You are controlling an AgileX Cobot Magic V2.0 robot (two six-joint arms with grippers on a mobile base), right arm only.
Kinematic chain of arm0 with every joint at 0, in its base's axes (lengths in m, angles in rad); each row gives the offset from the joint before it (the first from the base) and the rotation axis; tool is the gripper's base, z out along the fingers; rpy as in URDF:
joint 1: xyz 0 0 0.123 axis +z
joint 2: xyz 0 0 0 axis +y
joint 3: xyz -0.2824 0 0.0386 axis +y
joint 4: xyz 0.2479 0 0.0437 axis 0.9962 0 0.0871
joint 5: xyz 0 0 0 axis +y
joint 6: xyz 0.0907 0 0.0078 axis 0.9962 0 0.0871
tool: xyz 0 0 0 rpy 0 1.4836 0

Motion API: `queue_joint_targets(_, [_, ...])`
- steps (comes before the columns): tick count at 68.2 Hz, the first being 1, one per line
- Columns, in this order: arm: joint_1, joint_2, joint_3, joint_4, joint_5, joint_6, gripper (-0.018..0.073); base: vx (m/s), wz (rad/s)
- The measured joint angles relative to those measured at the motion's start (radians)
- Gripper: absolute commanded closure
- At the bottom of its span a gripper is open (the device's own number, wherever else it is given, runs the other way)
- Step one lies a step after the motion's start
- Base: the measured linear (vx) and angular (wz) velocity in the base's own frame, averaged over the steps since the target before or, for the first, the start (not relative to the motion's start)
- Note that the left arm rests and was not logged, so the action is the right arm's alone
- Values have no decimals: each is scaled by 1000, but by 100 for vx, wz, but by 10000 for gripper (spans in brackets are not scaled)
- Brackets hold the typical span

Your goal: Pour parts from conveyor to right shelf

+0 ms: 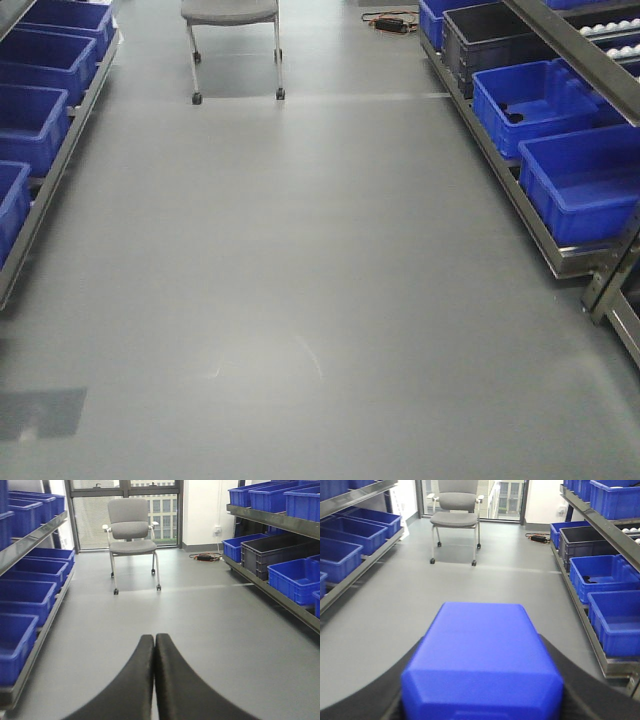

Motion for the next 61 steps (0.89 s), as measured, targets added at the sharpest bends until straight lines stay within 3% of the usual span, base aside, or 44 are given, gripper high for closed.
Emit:
queue_joint_targets(30, [0, 0, 0, 0, 2, 0, 569, 53, 2])
queue_joint_targets(61, [0, 0, 0, 0, 1, 0, 569, 21, 72])
